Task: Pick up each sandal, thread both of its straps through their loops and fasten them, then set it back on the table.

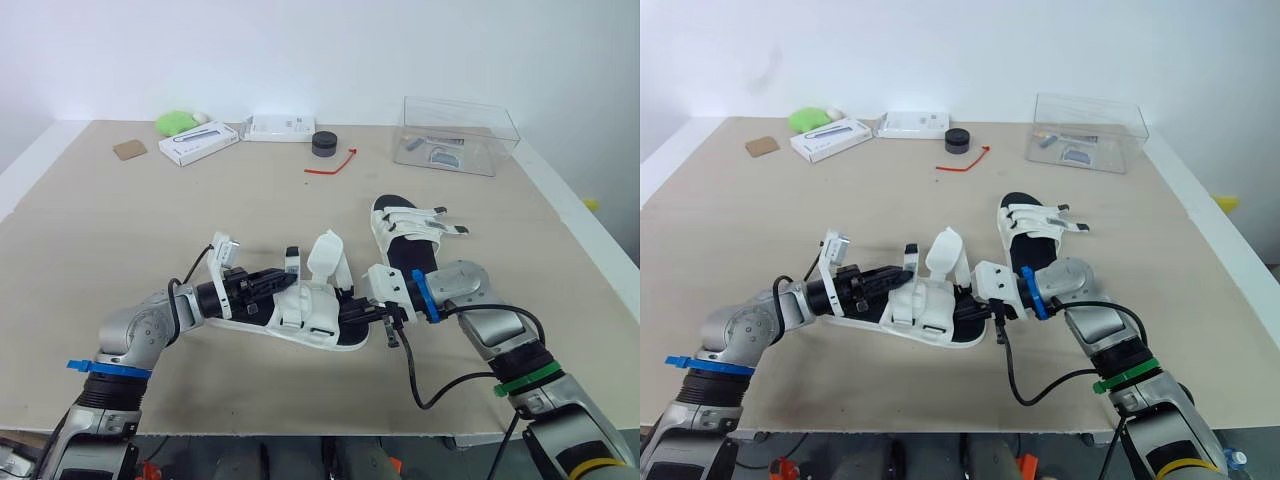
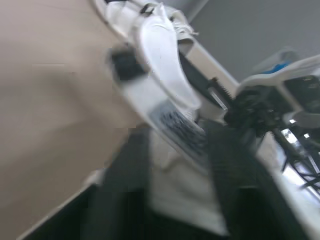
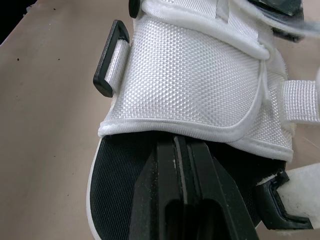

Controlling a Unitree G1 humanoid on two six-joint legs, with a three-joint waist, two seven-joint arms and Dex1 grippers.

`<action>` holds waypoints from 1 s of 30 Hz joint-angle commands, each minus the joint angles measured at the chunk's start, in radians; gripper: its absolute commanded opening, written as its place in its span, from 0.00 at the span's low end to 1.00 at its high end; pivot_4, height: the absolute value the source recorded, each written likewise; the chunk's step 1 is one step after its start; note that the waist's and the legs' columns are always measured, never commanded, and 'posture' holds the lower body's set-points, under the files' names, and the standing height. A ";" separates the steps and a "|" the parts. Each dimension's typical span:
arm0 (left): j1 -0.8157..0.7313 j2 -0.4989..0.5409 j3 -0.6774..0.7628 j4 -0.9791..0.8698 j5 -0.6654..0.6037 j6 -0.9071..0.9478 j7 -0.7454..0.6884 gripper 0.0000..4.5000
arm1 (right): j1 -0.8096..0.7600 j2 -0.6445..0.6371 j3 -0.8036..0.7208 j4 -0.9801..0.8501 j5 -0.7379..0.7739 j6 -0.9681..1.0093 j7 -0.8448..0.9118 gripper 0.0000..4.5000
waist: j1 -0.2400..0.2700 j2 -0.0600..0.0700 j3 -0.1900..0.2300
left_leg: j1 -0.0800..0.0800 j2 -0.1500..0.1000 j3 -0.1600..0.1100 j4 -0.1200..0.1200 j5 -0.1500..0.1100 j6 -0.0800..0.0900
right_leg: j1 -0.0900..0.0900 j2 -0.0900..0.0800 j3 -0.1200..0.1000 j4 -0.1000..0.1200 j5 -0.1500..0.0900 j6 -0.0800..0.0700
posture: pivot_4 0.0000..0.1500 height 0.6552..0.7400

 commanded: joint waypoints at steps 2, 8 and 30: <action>-0.051 0.051 0.028 -0.010 0.044 -0.047 -0.070 0.80 | 0.003 -0.017 0.002 0.019 -0.035 0.006 -0.001 0.00 | 0.000 0.000 0.000 | 0.000 0.000 0.000 0.000 0.000 0.000 | 0.000 0.000 0.000 0.000 0.000 0.000 | 1.00 1.00; -0.152 0.020 0.025 0.027 0.124 -0.152 -0.086 0.80 | -0.002 -0.010 0.004 0.027 -0.036 0.004 -0.004 0.00 | 0.000 0.000 0.000 | 0.000 0.000 0.000 0.000 0.000 0.000 | 0.000 0.000 0.000 0.000 0.000 0.000 | 1.00 1.00; -0.272 -0.030 -0.137 0.258 0.310 -0.165 -0.305 0.01 | 0.001 -0.002 0.006 0.028 -0.042 0.001 -0.017 0.00 | 0.000 0.000 0.000 | -0.001 -0.001 0.000 0.000 0.000 0.000 | -0.001 0.000 0.000 0.000 0.000 0.001 | 1.00 1.00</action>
